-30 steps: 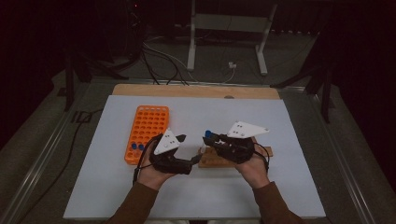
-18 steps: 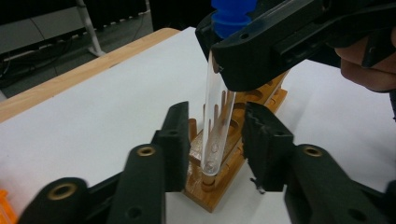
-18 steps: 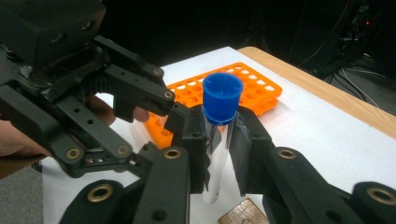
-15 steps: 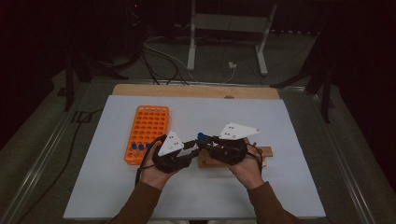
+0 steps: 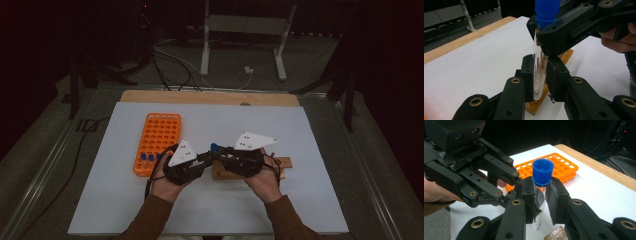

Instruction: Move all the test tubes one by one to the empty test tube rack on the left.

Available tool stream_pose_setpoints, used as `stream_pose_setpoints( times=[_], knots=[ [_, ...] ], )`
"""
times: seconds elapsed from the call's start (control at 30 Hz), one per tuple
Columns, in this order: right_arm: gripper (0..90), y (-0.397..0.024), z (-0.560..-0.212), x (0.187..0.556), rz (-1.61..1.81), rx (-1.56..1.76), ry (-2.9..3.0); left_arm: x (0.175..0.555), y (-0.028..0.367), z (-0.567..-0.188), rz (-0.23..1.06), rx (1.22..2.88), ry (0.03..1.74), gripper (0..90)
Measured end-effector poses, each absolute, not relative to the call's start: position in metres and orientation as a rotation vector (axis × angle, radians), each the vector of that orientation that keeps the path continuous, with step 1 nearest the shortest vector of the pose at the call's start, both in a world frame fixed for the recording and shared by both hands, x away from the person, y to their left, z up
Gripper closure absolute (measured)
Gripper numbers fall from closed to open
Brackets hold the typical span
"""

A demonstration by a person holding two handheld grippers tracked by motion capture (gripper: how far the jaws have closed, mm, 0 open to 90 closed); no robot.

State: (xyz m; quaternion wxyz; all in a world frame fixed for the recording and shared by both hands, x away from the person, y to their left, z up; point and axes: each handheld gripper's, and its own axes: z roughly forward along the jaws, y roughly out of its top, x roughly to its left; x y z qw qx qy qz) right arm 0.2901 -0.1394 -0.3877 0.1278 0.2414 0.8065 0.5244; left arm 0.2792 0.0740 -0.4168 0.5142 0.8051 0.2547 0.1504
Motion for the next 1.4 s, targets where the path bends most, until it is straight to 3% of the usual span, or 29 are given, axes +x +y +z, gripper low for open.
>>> stream_pose_setpoints(
  times=[0.1, 0.5, 0.67, 0.9, 1.4],
  knots=[
    [74.8, -0.140, -0.388, 0.291, 1.531, 0.704, 2.348, 0.279, 0.074, -0.417, 0.356, 1.934, 0.618, 77.9],
    [19.3, -0.157, -0.394, 0.300, 1.539, 0.847, 2.304, 0.285, 0.091, -0.416, 0.375, 1.910, 0.719, 78.1],
    [8.2, -0.165, -0.398, 0.303, 1.518, 0.921, 2.269, 0.285, 0.100, -0.416, 0.382, 1.894, 0.739, 78.0],
    [0.1, -0.176, -0.404, 0.306, 1.516, 0.965, 2.263, 0.285, 0.117, -0.412, 0.403, 1.863, 0.774, 78.0],
    [0.0, -0.193, -0.412, 0.305, 1.492, 1.007, 2.236, 0.283, 0.163, -0.398, 0.472, 1.779, 0.852, 78.0]
  ],
)
